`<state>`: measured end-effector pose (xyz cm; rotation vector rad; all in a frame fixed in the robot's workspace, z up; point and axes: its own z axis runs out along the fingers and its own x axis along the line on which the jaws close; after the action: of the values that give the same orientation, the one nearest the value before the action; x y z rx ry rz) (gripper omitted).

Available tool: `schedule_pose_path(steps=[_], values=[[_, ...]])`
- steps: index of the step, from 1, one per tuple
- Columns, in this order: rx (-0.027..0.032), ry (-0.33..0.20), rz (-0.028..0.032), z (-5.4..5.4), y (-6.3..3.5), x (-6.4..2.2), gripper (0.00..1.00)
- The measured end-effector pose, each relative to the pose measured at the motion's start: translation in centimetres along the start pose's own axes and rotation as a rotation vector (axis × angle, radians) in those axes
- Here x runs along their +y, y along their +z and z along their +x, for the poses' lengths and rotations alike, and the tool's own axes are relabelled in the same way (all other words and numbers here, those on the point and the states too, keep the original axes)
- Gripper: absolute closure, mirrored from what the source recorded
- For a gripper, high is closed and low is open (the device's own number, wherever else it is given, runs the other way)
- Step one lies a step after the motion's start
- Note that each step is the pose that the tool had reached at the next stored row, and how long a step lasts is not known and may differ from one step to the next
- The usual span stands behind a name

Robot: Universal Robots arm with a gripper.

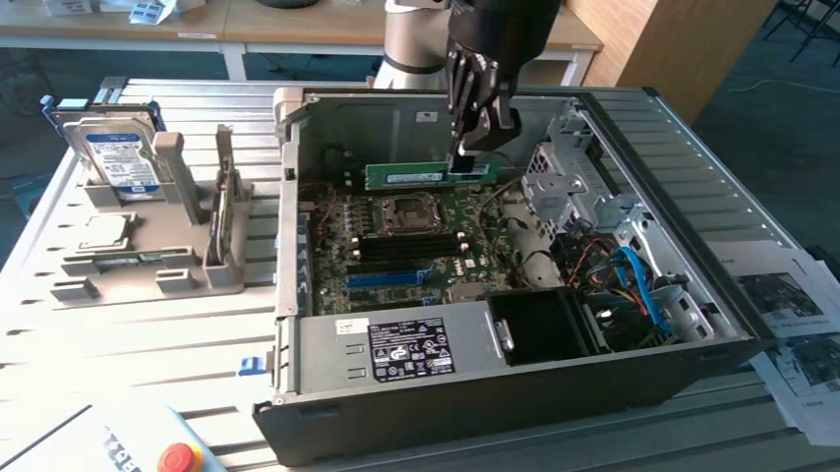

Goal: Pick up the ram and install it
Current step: 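Pick up the ram and move it above insertion slot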

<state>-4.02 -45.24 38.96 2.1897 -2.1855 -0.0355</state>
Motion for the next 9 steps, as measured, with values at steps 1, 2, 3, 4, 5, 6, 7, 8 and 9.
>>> schedule_pose_path(steps=[1,2,3,4,5,6,7,8,9], values=[[0.0000,0.000,0.0000,-0.1,0.00,0.00,0.88],[0.0000,0.000,0.0000,-0.2,0.01,0.00,0.88],[0.0000,0.000,0.0000,-0.3,0.02,0.00,0.88],[0.0000,0.000,0.0000,-0.4,0.03,0.00,0.88],[0.0000,0.000,0.0001,-0.6,0.04,0.00,0.88],[0.0000,0.000,0.0001,-0.7,0.05,0.00,0.88],[0.0001,0.000,0.0000,-0.9,0.07,0.00,0.88],[0.0001,0.000,0.0000,-1.1,0.08,-0.01,0.88],[0.0000,0.000,0.0000,-1.3,0.10,-0.01,0.88]])
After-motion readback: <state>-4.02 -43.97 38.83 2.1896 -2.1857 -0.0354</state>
